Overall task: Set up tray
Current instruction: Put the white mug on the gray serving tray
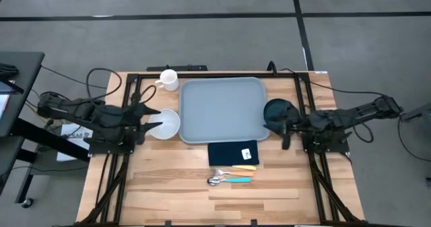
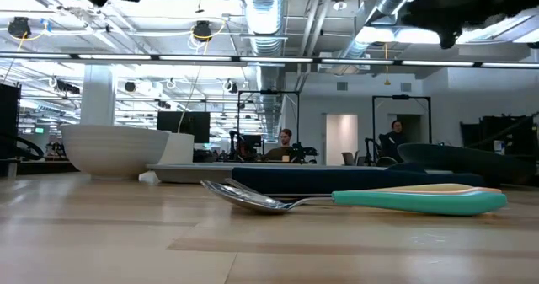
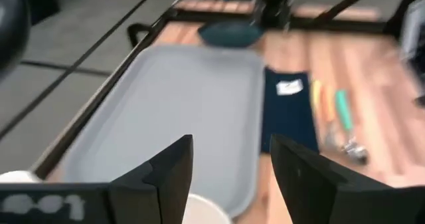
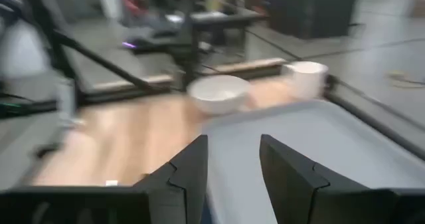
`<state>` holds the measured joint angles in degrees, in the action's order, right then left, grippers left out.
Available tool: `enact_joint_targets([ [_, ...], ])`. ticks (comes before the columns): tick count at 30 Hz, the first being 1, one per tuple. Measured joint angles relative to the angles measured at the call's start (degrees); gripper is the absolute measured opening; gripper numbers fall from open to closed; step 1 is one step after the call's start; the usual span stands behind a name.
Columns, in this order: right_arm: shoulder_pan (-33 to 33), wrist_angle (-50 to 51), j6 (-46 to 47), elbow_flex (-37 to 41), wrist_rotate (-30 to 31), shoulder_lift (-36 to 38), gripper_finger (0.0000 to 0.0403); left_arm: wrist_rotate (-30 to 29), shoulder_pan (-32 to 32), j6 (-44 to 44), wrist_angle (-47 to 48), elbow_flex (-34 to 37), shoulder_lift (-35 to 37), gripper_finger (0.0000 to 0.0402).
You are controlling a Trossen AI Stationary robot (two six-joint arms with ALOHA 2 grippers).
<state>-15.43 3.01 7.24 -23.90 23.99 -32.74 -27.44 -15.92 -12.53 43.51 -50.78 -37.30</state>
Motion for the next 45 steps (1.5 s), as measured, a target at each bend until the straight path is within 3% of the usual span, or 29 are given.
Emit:
enact_joint_targets([
  [4,1.7,0.2,-2.8,-3.3,1.5,-7.2,0.0129,2.1,3.5,3.5,6.2,-8.3,-8.5,0.0179],
  [9,2.0,5.9,1.7,-6.3,0.0,-12.2,0.0129,5.0,7.8,5.1,9.1,-14.4,-16.0,0.0158],
  [19,2.4,9.7,9.1,-7.1,0.0,-16.4,0.0129,2.1,19.7,12.8,15.4,-16.2,-26.2,0.0144],
  [25,2.4,9.8,9.3,-7.1,0.0,-16.5,0.0129,2.7,28.8,22.8,15.9,-16.3,-30.8,0.0144],
  [28,2.4,9.8,8.9,-7.1,0.1,-16.4,0.0129,-2.6,32.0,31.2,15.7,-16.2,-33.0,0.0144],
  [31,2.4,9.8,7.5,-7.1,0.1,-16.4,0.0129,-12.0,34.3,38.7,15.6,-16.2,-34.9,0.0144],
  [34,2.4,9.8,7.2,-7.1,0.1,-16.4,0.0129,-21.1,35.9,39.0,15.4,-16.3,-36.6,0.0144],
  [36,2.4,9.8,5.8,-7.1,0.1,-16.4,0.0129,-23.6,36.8,38.3,15.2,-16.2,-37.4,0.0143],
  [38,2.4,9.8,4.3,-7.1,0.1,-16.4,0.0129,-21.0,37.5,39.3,15.0,-16.3,-37.9,0.0143],
  [42,2.4,9.8,3.0,-7.1,0.1,-16.4,0.0129,-2.7,38.6,44.6,15.5,-16.2,-37.9,0.0143],
  [45,2.4,9.8,2.8,-7.1,0.1,-16.4,0.0129,3.8,40.1,46.2,14.8,-16.2,-37.9,0.0143],
])
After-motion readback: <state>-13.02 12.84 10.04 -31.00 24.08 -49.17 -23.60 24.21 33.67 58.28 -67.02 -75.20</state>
